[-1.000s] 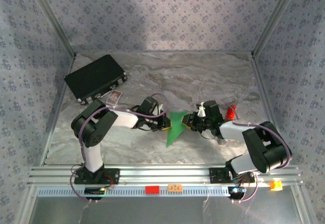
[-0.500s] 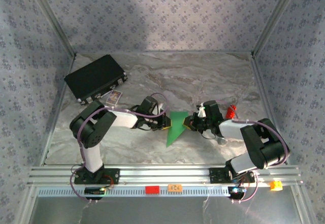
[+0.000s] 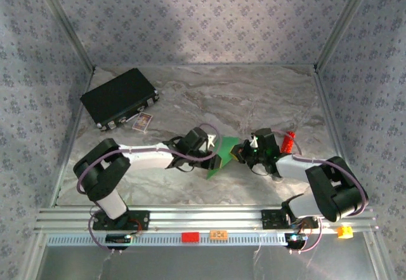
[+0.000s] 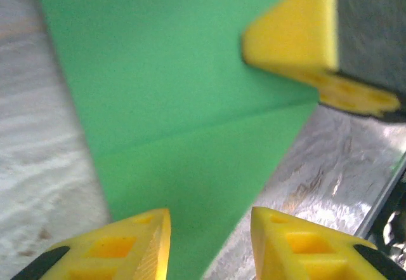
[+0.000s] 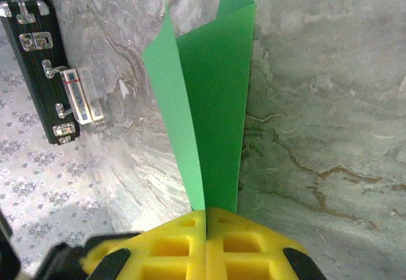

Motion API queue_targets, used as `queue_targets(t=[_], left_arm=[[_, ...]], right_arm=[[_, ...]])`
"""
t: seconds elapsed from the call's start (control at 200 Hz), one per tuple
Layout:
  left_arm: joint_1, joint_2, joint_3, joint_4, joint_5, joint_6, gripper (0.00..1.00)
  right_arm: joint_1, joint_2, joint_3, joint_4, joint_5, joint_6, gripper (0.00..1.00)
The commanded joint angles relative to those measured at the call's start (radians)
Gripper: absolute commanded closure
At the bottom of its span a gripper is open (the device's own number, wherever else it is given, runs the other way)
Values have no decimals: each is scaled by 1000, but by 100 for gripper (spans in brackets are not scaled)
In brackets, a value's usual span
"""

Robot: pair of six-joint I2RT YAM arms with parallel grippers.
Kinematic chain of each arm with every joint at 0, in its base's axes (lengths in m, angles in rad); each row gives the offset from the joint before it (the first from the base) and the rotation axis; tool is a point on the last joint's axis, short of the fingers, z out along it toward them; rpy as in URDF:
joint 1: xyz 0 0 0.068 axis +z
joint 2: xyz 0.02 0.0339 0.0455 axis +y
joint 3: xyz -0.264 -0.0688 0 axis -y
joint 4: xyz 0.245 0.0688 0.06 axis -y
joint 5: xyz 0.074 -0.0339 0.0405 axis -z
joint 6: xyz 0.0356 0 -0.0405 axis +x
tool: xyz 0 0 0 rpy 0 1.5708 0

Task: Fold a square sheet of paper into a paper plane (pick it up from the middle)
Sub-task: Fold the wing for the fifth time at the center of the table.

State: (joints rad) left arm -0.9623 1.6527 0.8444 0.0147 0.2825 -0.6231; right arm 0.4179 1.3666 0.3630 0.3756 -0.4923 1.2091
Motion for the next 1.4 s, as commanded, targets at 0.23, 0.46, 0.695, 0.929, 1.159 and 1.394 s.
queue_targets(t=[0.23,0.46,0.695,0.929,1.159,1.394], left_arm=[[-147,8,114,-222,-320,207,56],[-185,45,148,-268,-404,232,56],[-209,80,172,-275,-410,252,59],[-223,99,183,-294,-479,250,63],[-235,107,195,-312,-514,255,66],[-255,119,207,-312,-525,267,62]], right_arm=[[22,-15,-3,17,38,55,95],[25,-20,-2,22,36,57,95],[26,-23,-1,20,37,61,95],[26,-25,-1,20,39,67,95],[28,-26,1,20,40,75,95],[31,-26,-1,19,46,78,95]])
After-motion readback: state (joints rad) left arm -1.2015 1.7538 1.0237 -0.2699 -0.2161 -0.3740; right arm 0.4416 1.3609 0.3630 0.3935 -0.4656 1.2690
